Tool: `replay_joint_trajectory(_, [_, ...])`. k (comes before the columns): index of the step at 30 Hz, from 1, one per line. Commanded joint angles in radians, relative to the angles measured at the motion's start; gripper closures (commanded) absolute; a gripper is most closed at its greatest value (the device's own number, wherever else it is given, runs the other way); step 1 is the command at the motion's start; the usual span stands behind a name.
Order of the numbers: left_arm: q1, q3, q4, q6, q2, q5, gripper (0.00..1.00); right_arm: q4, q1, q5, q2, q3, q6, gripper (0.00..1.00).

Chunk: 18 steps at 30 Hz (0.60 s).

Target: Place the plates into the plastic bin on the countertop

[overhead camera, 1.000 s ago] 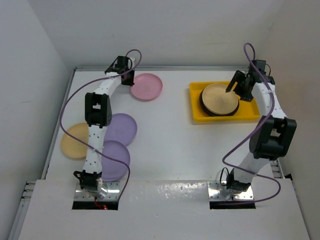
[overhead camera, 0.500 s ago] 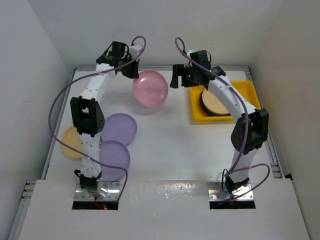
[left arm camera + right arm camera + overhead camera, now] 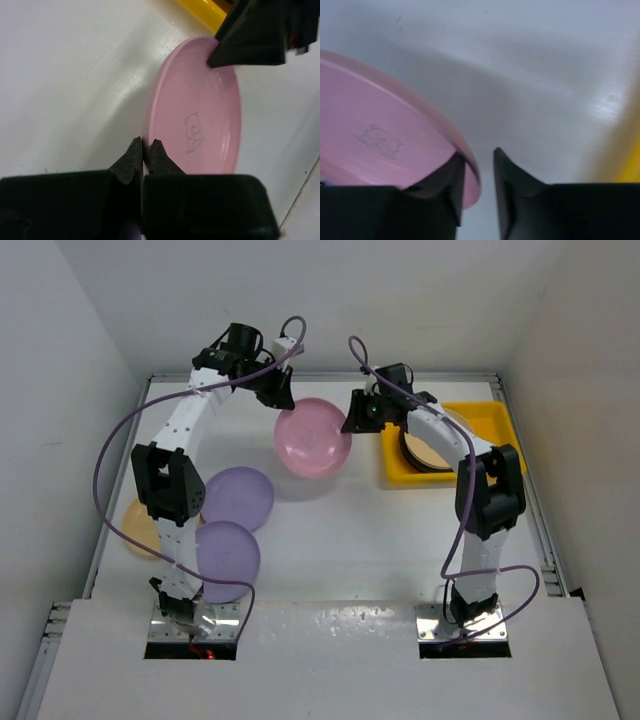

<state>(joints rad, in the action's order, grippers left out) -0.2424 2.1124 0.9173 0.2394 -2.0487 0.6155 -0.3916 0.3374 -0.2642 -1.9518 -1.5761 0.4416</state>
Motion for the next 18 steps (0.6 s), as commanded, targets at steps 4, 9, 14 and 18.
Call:
replay_joint_trajectory(4, [-0.003,0.005,-0.001,0.018,0.015,0.125,1.0,0.23,-0.006,-0.079,0.079,0.145,0.127,1.0])
replay_joint_trajectory(9, [-0.003,-0.017,0.018,0.057,0.024,0.038,0.48,0.296,-0.072,-0.041,0.175,0.249,0.201,1.0])
replay_joint_trajectory(14, [-0.003,-0.037,0.028,0.078,0.033,-0.069,0.11,0.293,-0.194,-0.027,0.279,0.362,0.241,1.0])
replay_joint_trajectory(18, [-0.003,-0.046,0.052,0.113,0.044,-0.146,0.09,0.252,-0.296,0.002,0.367,0.448,0.256,1.0])
